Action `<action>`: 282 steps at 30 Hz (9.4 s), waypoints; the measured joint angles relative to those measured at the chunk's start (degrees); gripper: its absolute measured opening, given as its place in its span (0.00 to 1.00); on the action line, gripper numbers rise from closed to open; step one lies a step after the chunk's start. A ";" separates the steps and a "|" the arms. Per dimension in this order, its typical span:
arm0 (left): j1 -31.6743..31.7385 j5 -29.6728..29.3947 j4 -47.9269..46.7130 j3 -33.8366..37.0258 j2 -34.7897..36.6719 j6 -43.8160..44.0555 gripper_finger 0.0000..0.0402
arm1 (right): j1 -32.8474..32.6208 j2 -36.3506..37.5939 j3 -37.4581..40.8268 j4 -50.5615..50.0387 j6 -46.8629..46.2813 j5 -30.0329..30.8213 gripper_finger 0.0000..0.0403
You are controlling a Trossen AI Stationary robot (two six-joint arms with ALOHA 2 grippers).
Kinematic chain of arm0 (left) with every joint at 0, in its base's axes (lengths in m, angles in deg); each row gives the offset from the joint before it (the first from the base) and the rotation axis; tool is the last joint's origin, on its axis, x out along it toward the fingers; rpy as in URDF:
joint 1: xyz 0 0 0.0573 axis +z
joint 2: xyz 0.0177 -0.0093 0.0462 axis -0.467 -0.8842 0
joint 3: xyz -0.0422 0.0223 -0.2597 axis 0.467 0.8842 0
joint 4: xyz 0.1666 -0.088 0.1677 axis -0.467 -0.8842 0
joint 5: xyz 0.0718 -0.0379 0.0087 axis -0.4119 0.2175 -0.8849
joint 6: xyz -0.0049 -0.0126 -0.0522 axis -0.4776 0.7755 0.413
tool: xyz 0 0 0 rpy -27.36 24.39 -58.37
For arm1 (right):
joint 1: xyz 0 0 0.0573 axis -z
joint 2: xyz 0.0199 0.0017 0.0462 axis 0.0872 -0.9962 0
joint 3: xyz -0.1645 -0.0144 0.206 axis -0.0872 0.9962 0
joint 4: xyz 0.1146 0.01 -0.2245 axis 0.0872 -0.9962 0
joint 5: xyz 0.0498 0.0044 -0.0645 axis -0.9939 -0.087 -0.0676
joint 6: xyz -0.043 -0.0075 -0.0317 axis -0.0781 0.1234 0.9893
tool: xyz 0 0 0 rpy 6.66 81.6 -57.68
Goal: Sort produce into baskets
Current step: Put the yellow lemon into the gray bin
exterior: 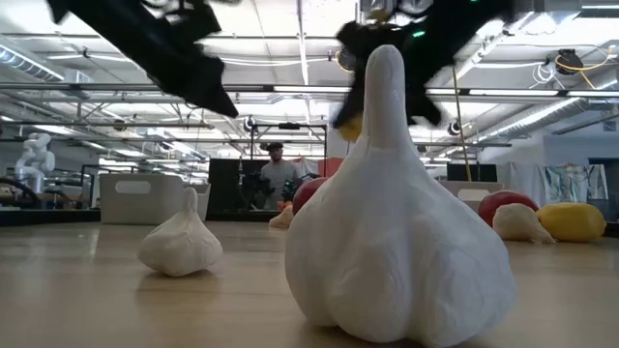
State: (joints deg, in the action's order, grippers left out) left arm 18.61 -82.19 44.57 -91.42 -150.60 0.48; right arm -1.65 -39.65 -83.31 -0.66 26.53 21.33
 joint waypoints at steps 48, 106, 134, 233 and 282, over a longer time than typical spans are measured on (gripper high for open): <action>30.68 -17.53 -14.35 2.67 18.67 -2.65 0.73 | 23.43 -63.42 -70.62 27.85 19.81 -35.82 0.56; 27.21 9.86 -13.31 2.67 19.98 -8.53 0.73 | 17.78 -37.20 -70.77 -62.80 23.64 -22.68 0.83; 2.42 23.05 -15.47 2.64 28.92 -1.36 0.73 | 0.48 -8.46 -25.28 -78.57 -20.04 -18.24 0.83; 3.64 22.70 -10.66 2.64 22.99 -1.37 0.73 | 8.46 6.79 2.75 -66.25 -13.80 -35.16 0.52; 3.60 23.25 -13.83 2.64 23.02 0.17 0.73 | 1.66 6.95 19.32 -40.69 -20.38 -33.19 0.55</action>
State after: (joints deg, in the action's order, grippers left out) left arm 22.21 -58.93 30.74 -88.77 -127.58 0.65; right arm 0.01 -32.71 -63.99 -41.36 6.15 -11.86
